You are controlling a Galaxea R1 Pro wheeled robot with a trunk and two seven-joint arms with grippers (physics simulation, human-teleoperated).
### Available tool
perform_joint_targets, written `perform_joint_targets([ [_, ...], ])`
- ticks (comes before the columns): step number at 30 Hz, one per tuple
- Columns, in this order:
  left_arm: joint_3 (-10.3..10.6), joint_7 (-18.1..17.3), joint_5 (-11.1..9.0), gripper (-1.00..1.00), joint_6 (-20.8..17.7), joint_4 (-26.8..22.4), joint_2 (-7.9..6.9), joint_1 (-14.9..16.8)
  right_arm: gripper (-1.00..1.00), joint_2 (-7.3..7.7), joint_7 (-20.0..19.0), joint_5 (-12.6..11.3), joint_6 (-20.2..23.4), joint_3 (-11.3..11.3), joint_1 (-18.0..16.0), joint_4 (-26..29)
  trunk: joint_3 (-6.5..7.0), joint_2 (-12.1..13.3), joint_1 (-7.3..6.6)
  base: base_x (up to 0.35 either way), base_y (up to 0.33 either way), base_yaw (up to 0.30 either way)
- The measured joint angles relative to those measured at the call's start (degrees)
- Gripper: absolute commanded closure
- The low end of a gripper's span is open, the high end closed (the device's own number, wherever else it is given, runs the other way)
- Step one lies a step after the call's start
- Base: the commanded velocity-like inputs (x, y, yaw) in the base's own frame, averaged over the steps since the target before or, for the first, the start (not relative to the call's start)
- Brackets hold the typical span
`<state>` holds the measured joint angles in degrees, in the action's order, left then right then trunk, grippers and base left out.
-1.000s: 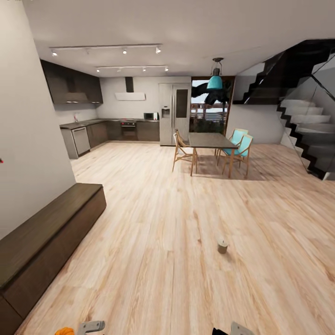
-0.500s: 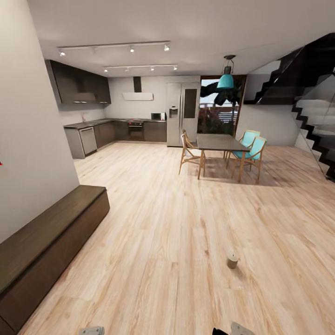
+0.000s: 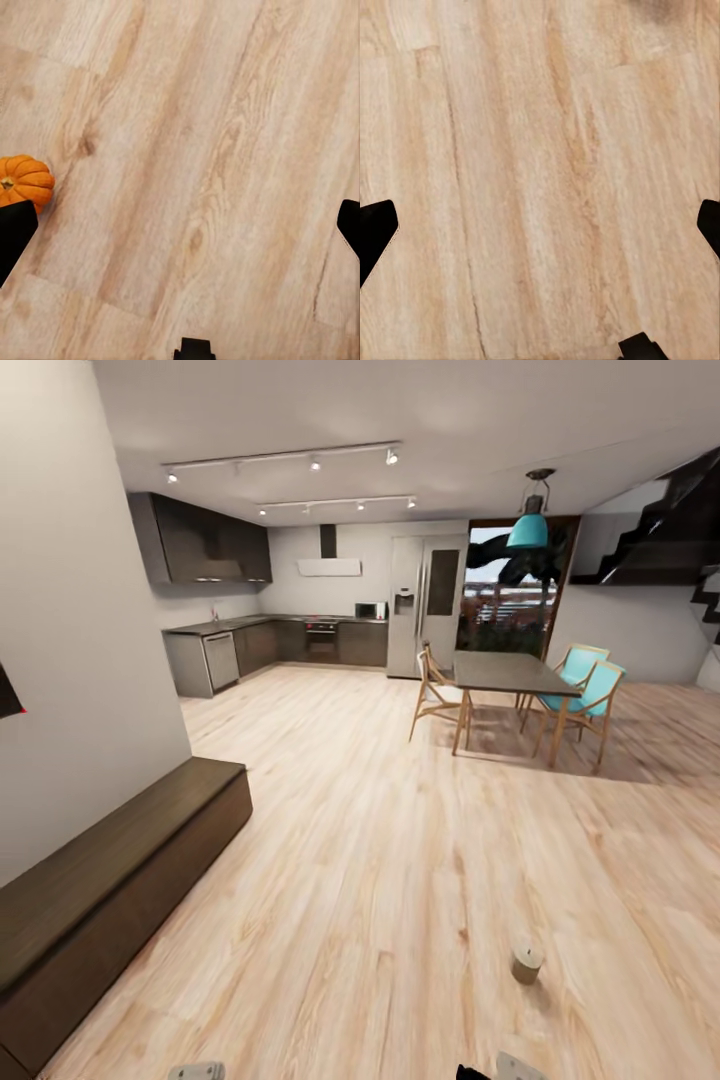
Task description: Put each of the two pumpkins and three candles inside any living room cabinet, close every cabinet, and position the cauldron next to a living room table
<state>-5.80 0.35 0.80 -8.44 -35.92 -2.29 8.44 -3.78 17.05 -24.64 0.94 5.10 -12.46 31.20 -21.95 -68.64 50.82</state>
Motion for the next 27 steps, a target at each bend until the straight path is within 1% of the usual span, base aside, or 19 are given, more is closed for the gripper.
perform_joint_targets([
  [7,0.0,0.0,0.0,-1.0,0.0,0.0,0.0,0.0,-1.0,-0.01,0.0,0.0,0.0,0.0,0.0,0.0,0.0,0.0,0.0,0.281,-0.216,0.288],
  [20,0.0,0.0,0.0,-1.0,0.0,0.0,0.02,0.0,-1.0,-0.05,0.0,-0.1,0.0,0.0,0.0,-0.1,0.0,0.0,0.0,0.298,-0.151,0.287],
  [23,0.0,0.0,0.0,-1.0,0.0,0.0,0.01,0.0,-1.0,-0.02,0.0,-0.1,0.0,0.0,0.0,-0.1,0.0,0.0,0.0,0.285,-0.21,0.127],
  [27,0.0,0.0,0.0,-1.0,0.0,0.1,0.02,0.0,-1.0,0.0,0.0,-0.1,-0.1,0.0,0.0,-0.1,0.0,0.0,0.0,0.273,-0.231,0.03],
])
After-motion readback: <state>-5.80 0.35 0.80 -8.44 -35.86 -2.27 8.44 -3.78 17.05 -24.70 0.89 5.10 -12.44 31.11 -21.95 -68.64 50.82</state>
